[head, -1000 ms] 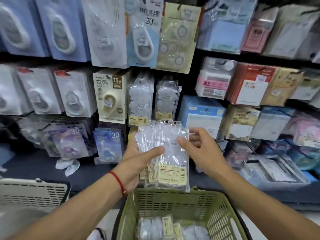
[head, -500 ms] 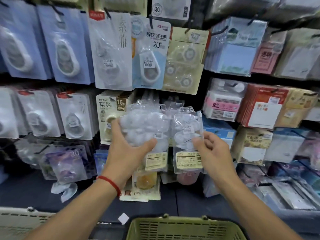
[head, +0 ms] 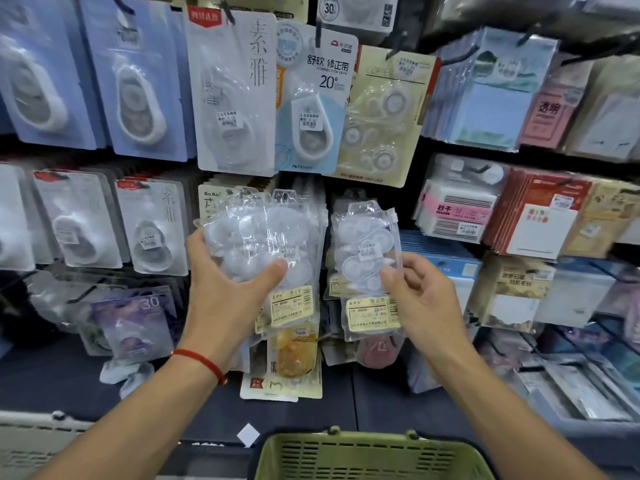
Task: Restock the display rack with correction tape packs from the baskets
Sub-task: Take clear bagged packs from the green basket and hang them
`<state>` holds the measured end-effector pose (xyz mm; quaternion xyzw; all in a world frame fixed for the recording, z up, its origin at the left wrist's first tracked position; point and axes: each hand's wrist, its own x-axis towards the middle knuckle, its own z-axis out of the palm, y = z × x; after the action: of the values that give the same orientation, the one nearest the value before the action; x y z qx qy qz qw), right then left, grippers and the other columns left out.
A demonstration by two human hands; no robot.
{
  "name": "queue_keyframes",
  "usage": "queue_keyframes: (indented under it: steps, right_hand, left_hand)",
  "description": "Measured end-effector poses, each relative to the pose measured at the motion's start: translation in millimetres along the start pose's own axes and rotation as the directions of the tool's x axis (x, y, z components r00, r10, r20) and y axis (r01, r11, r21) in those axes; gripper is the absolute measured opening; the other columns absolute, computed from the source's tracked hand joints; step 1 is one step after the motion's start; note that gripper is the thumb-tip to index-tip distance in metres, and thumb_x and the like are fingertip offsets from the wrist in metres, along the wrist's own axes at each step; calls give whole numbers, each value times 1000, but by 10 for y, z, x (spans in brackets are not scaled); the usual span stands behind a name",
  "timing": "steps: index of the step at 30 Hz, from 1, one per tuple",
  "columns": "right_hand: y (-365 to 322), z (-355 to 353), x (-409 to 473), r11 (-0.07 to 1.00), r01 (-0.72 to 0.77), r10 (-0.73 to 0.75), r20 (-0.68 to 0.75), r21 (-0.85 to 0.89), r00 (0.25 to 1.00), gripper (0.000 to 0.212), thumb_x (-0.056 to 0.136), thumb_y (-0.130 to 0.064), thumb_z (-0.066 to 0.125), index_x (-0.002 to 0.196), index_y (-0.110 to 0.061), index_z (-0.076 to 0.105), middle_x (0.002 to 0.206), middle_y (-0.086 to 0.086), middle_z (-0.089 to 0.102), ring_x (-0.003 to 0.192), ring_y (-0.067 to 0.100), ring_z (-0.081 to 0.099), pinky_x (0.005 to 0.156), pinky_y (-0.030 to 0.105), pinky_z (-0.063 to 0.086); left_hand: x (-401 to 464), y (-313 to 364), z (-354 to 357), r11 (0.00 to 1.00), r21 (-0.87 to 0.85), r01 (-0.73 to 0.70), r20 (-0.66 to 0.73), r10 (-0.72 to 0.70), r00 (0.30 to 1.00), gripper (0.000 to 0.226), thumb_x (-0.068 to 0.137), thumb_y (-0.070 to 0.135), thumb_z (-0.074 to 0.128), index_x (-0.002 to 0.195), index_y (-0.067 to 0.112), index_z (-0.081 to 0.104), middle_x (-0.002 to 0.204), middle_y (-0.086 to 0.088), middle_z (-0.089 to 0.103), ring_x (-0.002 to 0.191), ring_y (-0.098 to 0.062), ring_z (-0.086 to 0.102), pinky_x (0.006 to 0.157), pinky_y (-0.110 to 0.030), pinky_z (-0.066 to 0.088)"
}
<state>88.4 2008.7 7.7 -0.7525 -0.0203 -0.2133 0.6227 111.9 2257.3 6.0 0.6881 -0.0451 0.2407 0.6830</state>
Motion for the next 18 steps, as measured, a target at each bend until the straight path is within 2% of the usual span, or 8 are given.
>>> queue_keyframes:
  steps: [3, 6, 10, 14, 16, 18]
  right_hand:
    - [-2, 45, 3, 999, -32, 33, -53, 26, 998, 19, 100, -34, 68, 117, -25, 69, 107, -1, 80, 103, 22, 76, 97, 54, 59]
    - [0, 64, 1, 997, -60, 63, -79, 47, 995, 28, 98, -37, 70, 121, -21, 69, 109, 0, 80, 104, 23, 76, 97, 55, 59]
    - [-33, 44, 30, 997, -54, 57, -55, 58, 997, 19, 99, -35, 70, 115, -24, 72, 106, 0, 81, 102, 24, 77, 96, 57, 59]
    - [-63, 32, 35, 997, -65, 65, -10, 48, 998, 19, 100, -35, 69, 115, -24, 72, 105, -2, 81, 99, 21, 78, 94, 54, 60]
    - [-58, 30, 37, 992, -90, 89, -15, -89, 996, 32, 99, -41, 68, 125, -21, 67, 111, -6, 77, 102, 16, 74, 97, 49, 59]
    - [-53, 37, 8, 927, -36, 16, -55, -373, 998, 43, 98, -45, 67, 136, -25, 59, 122, -12, 66, 107, 8, 64, 96, 34, 52]
  left_hand:
    - [-16, 4, 5, 1000, 2, -9, -7, 9, 1000, 87, 76, 26, 93, 142, 35, 38, 128, 20, 59, 102, 18, 63, 94, -23, 52]
    - [-35, 19, 11, 1000, 2, -10, -5, 10, 1000, 85, 76, 24, 93, 140, 35, 39, 125, 21, 59, 100, 20, 62, 89, -19, 50]
    - [-46, 45, 21, 1000, -17, 5, 4, -5, 1000, 90, 76, 28, 93, 145, 35, 36, 132, 19, 58, 113, 5, 64, 105, -35, 53]
    - [-55, 56, 41, 1000, -9, 22, 16, -22, 1000, 90, 73, 35, 95, 141, 40, 36, 131, 21, 57, 113, 5, 62, 110, -42, 52]
    - [-61, 63, 60, 999, 2, 45, 23, -45, 999, 100, 63, 48, 93, 143, 40, 35, 138, 14, 56, 124, -8, 61, 112, -47, 50]
    - [-63, 68, 75, 997, -1, 75, 43, -75, 996, 111, 54, 56, 89, 147, 38, 33, 144, 7, 55, 131, -19, 58, 113, -49, 48]
